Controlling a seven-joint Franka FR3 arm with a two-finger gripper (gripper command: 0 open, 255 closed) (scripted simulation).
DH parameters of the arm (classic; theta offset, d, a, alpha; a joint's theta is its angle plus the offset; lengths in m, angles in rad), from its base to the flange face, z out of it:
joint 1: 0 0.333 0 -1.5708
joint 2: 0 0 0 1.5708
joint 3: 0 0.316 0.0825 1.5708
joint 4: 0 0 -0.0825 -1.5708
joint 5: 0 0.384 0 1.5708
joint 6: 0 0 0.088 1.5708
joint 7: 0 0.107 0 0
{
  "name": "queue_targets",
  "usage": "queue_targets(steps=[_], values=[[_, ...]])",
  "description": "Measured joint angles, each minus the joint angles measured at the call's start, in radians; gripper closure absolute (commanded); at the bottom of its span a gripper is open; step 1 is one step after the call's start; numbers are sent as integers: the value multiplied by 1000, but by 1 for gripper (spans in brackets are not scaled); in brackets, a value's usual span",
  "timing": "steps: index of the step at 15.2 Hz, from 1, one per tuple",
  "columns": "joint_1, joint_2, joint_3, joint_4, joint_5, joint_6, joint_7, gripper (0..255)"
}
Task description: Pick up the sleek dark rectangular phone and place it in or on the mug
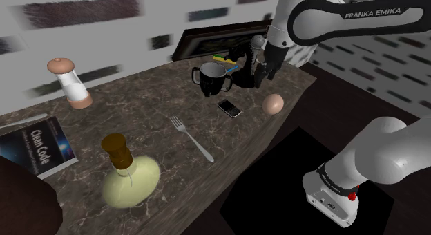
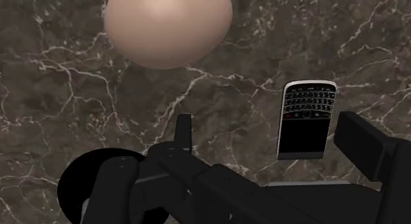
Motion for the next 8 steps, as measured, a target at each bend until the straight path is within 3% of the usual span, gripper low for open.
queue_targets(steps=[8], values=[[54, 262, 42, 58, 45, 206, -35, 0]])
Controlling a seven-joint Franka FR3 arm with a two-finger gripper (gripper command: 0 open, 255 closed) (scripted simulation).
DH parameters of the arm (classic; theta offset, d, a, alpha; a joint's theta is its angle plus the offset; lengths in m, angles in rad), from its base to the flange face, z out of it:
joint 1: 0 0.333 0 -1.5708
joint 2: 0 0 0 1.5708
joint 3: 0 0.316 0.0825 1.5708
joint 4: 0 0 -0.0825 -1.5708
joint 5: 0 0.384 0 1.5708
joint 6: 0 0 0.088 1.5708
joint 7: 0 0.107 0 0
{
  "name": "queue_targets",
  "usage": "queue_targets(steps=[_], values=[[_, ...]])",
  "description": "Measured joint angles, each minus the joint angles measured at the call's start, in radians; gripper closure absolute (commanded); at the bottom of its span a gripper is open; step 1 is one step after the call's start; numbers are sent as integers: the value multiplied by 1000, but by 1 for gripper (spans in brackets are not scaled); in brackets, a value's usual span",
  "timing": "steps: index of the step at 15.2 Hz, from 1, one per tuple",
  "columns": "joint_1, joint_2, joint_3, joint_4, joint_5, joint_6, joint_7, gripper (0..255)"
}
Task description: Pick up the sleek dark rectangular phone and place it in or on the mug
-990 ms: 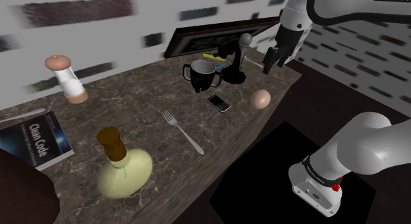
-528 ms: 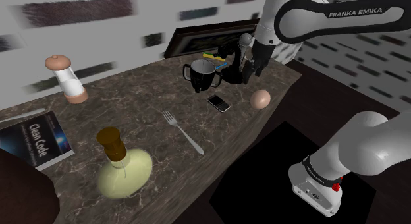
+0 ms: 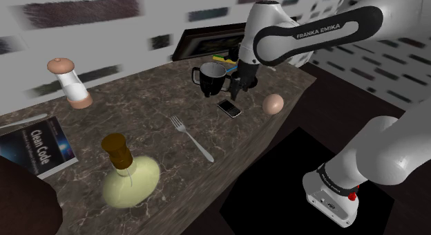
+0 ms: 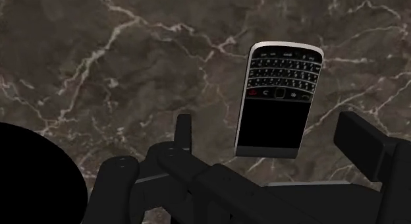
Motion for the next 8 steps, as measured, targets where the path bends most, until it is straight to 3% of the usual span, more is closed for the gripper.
queue_targets(steps=[8], values=[[26, 144, 24, 21, 15, 123, -13, 0]])
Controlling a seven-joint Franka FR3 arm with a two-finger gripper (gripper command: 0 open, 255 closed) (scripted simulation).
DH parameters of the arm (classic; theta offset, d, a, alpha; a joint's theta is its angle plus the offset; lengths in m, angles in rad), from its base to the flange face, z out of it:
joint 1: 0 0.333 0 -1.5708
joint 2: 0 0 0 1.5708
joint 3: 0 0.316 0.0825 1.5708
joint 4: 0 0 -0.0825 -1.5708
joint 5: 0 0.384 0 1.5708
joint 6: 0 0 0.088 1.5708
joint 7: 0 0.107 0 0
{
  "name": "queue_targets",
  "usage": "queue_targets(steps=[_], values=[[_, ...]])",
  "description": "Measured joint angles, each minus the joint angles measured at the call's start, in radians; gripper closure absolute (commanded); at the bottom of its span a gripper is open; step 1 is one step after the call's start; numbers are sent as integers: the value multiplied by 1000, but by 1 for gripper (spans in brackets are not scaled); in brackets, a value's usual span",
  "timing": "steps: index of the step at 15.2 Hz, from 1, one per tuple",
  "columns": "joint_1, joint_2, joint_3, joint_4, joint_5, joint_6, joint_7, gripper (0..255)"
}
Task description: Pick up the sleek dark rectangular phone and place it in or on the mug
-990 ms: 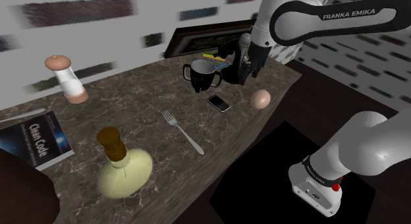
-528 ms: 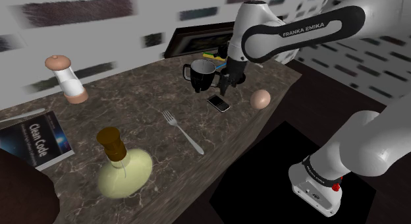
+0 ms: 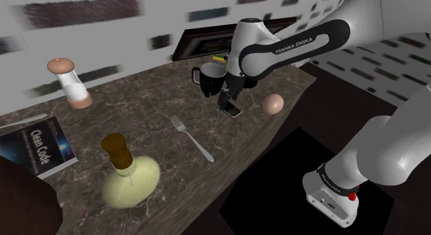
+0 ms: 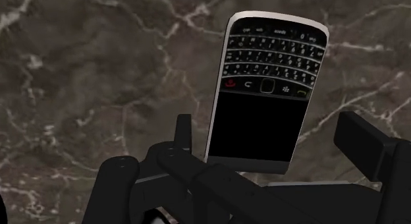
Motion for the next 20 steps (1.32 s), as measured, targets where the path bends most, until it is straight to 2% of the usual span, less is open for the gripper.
queue_targets(steps=[3, 9, 10, 20], values=[[1, 23, 1, -16, -1, 39, 0, 0], [2, 29, 2, -19, -1, 48, 1, 0], [2, 29, 2, -19, -1, 48, 1, 255], [1, 27, 1, -18, -1, 49, 1, 255]])
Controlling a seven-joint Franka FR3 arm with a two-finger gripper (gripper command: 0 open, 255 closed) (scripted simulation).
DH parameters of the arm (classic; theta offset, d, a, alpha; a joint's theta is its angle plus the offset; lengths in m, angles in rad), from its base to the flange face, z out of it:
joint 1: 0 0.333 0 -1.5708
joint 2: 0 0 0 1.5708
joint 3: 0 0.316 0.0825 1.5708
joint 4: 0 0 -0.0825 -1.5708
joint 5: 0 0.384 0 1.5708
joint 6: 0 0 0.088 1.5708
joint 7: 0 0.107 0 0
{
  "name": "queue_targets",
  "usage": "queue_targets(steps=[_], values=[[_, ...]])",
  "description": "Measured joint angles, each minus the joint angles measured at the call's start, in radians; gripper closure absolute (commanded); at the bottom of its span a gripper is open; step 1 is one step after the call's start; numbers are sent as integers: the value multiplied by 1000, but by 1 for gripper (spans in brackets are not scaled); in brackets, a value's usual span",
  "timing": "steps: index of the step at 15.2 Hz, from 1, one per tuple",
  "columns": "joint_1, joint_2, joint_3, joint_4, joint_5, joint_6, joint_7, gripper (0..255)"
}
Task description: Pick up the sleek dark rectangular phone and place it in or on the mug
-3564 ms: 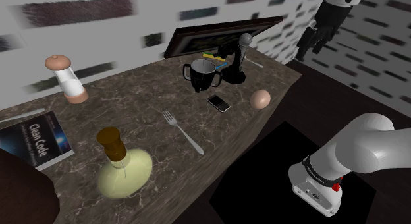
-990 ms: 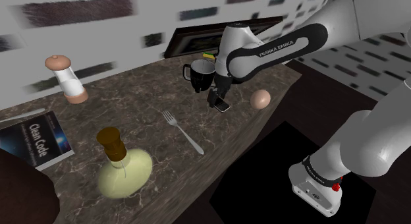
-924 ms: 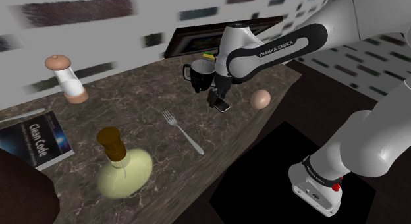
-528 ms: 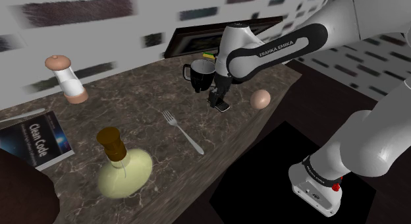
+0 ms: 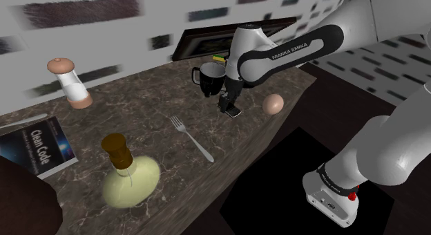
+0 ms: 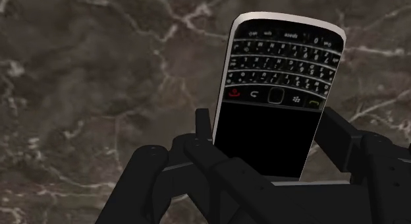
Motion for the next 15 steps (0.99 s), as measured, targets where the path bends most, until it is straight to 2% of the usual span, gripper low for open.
queue_targets(steps=[15], values=[[-3, -103, -3, 83, 4, -187, 2, 255]])
